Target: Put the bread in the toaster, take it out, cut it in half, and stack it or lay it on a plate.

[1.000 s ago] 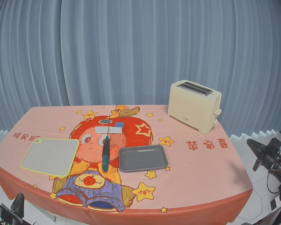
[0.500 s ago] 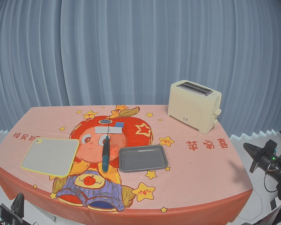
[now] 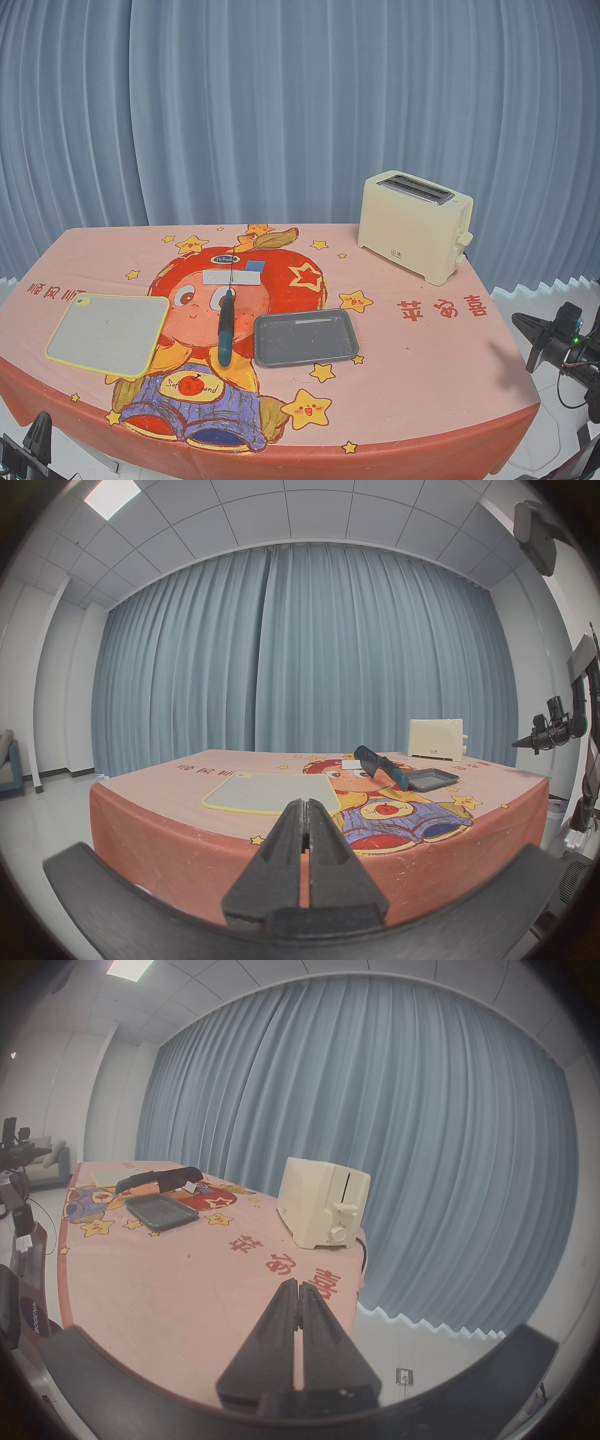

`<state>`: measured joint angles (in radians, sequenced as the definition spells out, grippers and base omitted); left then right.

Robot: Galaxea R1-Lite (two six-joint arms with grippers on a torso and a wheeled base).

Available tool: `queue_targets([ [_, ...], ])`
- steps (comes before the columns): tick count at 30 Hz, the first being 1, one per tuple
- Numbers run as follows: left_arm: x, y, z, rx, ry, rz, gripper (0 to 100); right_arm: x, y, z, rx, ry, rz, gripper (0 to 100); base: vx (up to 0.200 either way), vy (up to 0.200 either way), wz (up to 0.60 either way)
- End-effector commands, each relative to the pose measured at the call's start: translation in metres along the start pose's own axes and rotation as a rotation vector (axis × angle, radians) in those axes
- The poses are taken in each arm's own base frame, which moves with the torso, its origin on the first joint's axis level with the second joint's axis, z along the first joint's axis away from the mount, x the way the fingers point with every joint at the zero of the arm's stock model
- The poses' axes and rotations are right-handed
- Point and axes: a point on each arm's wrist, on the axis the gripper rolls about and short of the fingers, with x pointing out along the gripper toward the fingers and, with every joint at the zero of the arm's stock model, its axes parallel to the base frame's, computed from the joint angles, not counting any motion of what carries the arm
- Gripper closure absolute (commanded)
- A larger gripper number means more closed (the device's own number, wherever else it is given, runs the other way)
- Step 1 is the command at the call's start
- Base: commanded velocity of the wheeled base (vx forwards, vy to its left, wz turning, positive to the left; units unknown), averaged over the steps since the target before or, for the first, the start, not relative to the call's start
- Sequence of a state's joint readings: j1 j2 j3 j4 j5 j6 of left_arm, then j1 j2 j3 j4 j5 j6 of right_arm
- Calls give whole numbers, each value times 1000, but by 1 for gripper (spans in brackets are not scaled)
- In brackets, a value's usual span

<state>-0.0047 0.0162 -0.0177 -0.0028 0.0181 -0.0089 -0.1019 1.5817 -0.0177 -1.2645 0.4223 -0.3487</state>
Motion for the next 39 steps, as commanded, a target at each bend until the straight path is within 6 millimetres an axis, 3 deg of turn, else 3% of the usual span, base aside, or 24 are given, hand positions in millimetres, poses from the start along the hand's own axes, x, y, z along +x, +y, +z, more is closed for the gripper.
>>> queue_targets([
  [1,1,0,-5,0,17,1,100,6,3,-12,32,66,29,100,0,0,0],
  [5,1,0,-5,0,17,1,100,40,-2,-7,45,53,73,100,0,0,0],
  [10,1,0,-5,0,17,1,100,88,-22,29,117,-103,46,100,0,0,0],
  [13,1,0,-5,0,17,1,100,110,-23,72,294,-252,76,100,0,0,0],
  [16,1,0,-5,0,17,1,100,119,-15,105,619,-351,125,100,0,0,0],
  [18,1,0,-5,0,17,1,100,122,-15,115,712,-383,129,100,0,0,0],
  [19,1,0,-5,0,17,1,100,128,-20,129,810,-442,124,100,0,0,0],
  [23,1,0,-5,0,17,1,100,146,-31,129,807,-471,69,100,0,0,0],
  [27,1,0,-5,0,17,1,100,147,-51,134,911,-516,74,100,0,0,0],
  [31,1,0,-5,0,17,1,100,147,-52,145,1120,-535,155,100,0,0,0],
  [39,1,0,-5,0,17,1,100,149,-60,142,1122,-532,151,100,0,0,0],
])
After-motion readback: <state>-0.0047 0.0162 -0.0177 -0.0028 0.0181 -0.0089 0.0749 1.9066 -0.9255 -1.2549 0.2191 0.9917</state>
